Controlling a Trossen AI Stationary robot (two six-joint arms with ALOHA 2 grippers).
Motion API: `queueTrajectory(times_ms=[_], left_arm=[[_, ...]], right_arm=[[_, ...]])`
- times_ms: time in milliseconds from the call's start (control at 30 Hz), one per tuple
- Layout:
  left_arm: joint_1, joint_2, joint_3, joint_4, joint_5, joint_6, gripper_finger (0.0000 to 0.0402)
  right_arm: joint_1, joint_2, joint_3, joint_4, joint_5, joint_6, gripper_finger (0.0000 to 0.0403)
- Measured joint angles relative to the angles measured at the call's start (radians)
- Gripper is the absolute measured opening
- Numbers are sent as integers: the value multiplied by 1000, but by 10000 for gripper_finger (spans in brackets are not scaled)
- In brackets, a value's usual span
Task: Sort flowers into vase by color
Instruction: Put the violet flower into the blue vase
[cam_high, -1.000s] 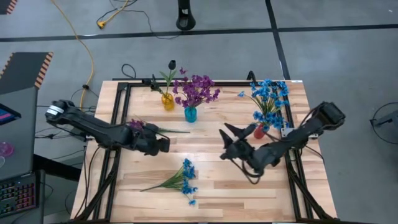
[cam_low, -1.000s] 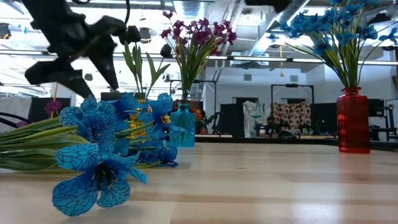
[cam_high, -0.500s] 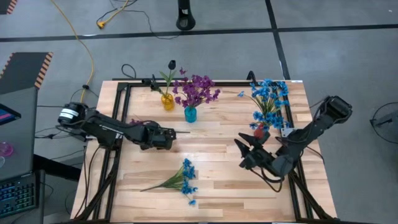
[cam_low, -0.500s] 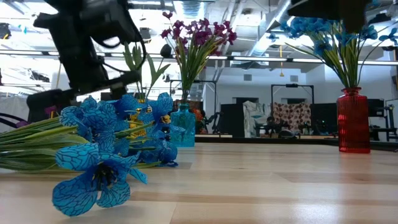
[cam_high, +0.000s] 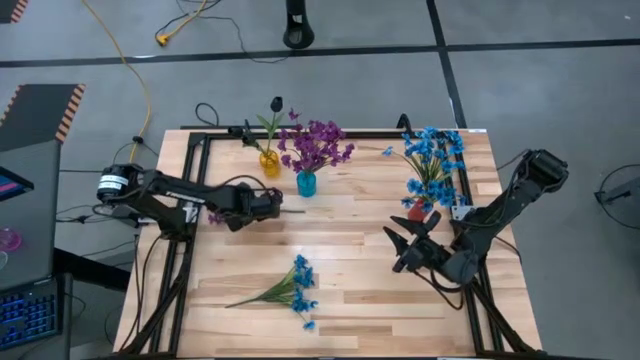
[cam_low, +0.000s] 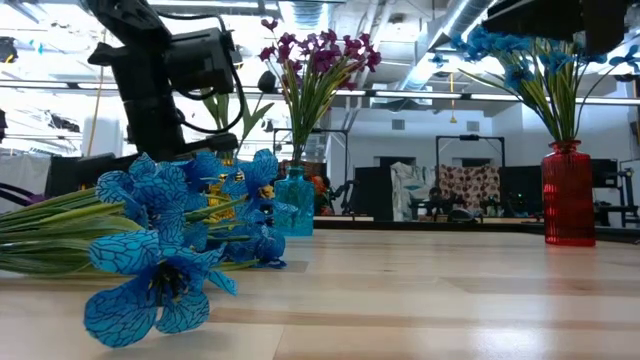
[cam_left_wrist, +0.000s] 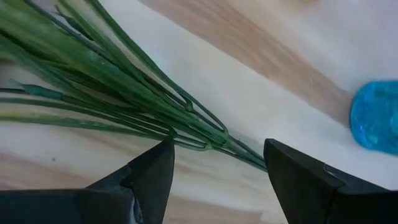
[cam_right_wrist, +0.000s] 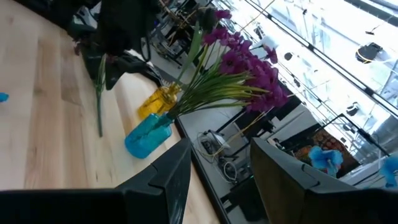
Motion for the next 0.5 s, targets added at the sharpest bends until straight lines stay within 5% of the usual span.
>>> queueTrajectory(times_ms=[500], left_arm=[[105, 0, -13, -45, 128, 50, 235]], right_arm=[[-5, 1, 0, -294, -5, 337, 191]])
